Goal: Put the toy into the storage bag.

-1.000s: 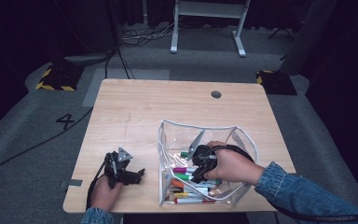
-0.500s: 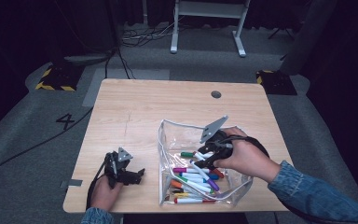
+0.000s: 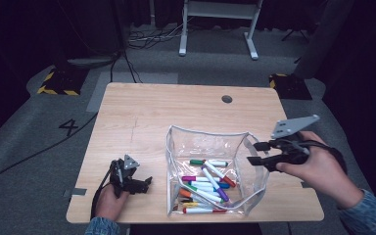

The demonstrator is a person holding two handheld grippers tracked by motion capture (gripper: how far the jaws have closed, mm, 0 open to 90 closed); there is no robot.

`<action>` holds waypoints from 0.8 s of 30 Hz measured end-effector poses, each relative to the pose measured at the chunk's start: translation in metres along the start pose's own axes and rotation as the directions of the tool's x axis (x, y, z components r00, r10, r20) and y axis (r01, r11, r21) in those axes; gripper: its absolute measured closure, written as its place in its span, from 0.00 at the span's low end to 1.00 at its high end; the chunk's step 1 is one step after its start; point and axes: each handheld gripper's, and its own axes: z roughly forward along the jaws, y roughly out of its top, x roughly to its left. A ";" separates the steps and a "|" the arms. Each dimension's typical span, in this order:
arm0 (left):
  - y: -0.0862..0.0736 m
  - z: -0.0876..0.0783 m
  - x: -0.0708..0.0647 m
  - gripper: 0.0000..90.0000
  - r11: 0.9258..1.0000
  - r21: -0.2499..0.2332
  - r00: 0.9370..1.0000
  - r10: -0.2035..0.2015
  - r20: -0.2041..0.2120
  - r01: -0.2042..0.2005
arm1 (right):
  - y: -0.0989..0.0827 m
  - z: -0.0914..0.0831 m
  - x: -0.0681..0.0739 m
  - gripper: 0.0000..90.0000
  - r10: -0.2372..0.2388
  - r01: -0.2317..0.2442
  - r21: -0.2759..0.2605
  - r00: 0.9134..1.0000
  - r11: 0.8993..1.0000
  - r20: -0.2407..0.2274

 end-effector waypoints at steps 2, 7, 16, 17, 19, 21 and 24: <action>0.000 0.000 0.000 0.00 1.000 0.000 1.000 0.001 0.000 -0.001 | -0.015 -0.013 -0.008 0.54 0.039 -0.039 -0.015 0.999 0.999 0.026; 0.000 0.000 0.000 0.00 1.000 0.000 1.000 0.003 -0.001 -0.003 | -0.047 -0.033 -0.022 0.51 0.117 -0.113 -0.074 0.991 0.991 0.062; 0.000 0.000 0.000 0.00 1.000 0.000 1.000 -0.001 -0.002 0.001 | -0.126 -0.006 -0.050 0.45 0.243 -0.231 -0.117 0.965 0.966 0.103; 0.000 0.000 0.000 0.00 1.000 0.000 1.000 -0.001 -0.002 0.001 | -0.137 0.003 -0.053 0.44 0.233 -0.221 -0.104 0.965 0.970 0.124; 0.000 0.000 0.000 0.00 1.000 0.000 1.000 -0.003 -0.004 0.003 | -0.151 0.015 -0.056 0.44 0.247 -0.236 -0.094 0.961 0.967 0.125; 0.000 0.000 -0.001 0.00 1.000 0.000 1.000 -0.004 -0.004 0.004 | -0.167 0.031 -0.060 0.42 0.274 -0.263 -0.101 0.954 0.960 0.123; 0.000 0.000 -0.001 0.00 1.000 0.001 1.000 -0.004 -0.005 0.004 | -0.189 0.056 -0.063 0.41 0.280 -0.272 -0.073 0.949 0.960 0.144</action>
